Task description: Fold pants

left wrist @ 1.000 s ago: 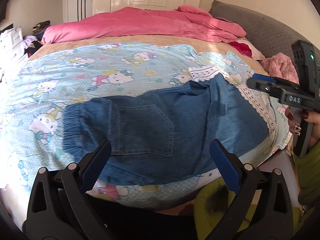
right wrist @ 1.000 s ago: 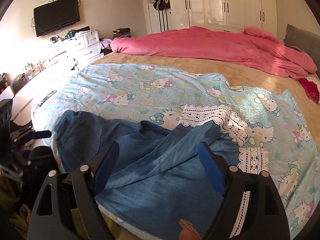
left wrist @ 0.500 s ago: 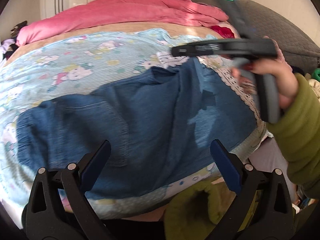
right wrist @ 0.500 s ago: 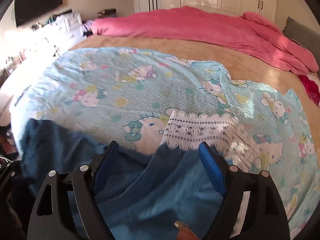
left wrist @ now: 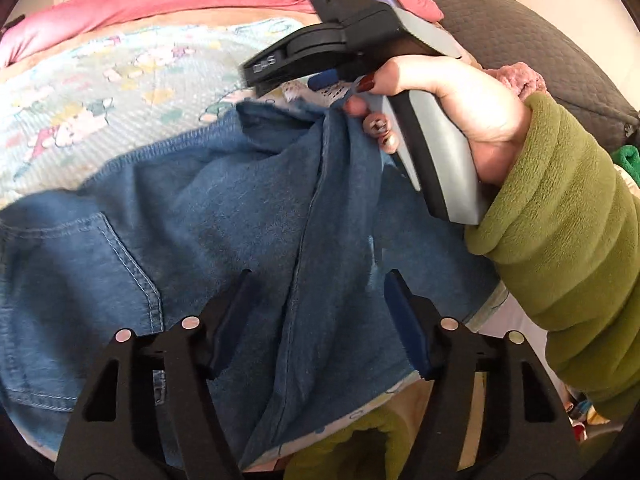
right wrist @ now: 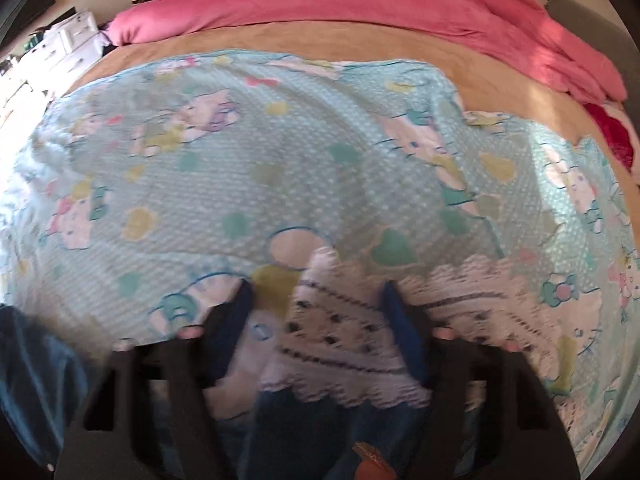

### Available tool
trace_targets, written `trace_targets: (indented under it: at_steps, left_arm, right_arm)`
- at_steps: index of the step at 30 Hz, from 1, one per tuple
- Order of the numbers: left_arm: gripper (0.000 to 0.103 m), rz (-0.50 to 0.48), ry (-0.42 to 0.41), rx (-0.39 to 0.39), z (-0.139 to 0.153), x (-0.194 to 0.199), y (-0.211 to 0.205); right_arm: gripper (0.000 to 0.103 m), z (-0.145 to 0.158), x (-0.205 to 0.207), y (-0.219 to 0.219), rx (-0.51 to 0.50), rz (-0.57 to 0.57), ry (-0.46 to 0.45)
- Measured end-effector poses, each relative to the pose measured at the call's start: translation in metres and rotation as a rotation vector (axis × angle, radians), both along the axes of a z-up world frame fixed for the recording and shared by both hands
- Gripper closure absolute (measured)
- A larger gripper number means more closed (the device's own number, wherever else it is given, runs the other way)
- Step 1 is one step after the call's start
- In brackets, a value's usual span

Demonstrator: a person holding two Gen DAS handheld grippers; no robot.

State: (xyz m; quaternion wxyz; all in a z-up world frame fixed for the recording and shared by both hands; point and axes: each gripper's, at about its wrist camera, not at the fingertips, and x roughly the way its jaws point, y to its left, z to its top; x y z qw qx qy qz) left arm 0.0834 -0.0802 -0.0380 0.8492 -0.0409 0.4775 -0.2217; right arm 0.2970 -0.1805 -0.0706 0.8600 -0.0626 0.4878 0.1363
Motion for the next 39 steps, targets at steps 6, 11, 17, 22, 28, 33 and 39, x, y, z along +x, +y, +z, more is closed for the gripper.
trace_targets:
  at_steps: [6,11,17,22,28,33,39]
  left_arm:
    - [0.044,-0.013,-0.007,-0.005,0.001,-0.005,0.0]
    - [0.032,-0.012,-0.003,-0.03,0.002,-0.009,0.004]
    - [0.035,-0.01,-0.023,-0.006,0.004,-0.013,0.001]
    - [0.064,-0.017,-0.05,0.021,0.007,-0.016,-0.001]
    - [0.101,-0.045,-0.105,0.069,0.017,-0.024,0.004]
    - [0.101,-0.073,-0.136,0.126,0.019,-0.038,0.003]
    - [0.101,-0.101,-0.118,0.144,0.013,-0.046,0.001]
  right_arm:
    - [0.092,0.015,-0.01,-0.036,0.111,-0.04,-0.057]
    - [0.092,0.041,-0.036,-0.076,0.234,-0.064,-0.091]
    - [0.092,0.074,-0.079,-0.134,0.294,-0.115,-0.146]
    - [0.092,0.086,-0.124,-0.181,0.307,-0.173,-0.178]
    - [0.092,0.078,-0.171,-0.209,0.319,-0.204,-0.134]
    - [0.092,0.059,-0.212,-0.223,0.319,-0.229,-0.076]
    - [0.092,0.033,-0.239,-0.232,0.326,-0.261,-0.015]
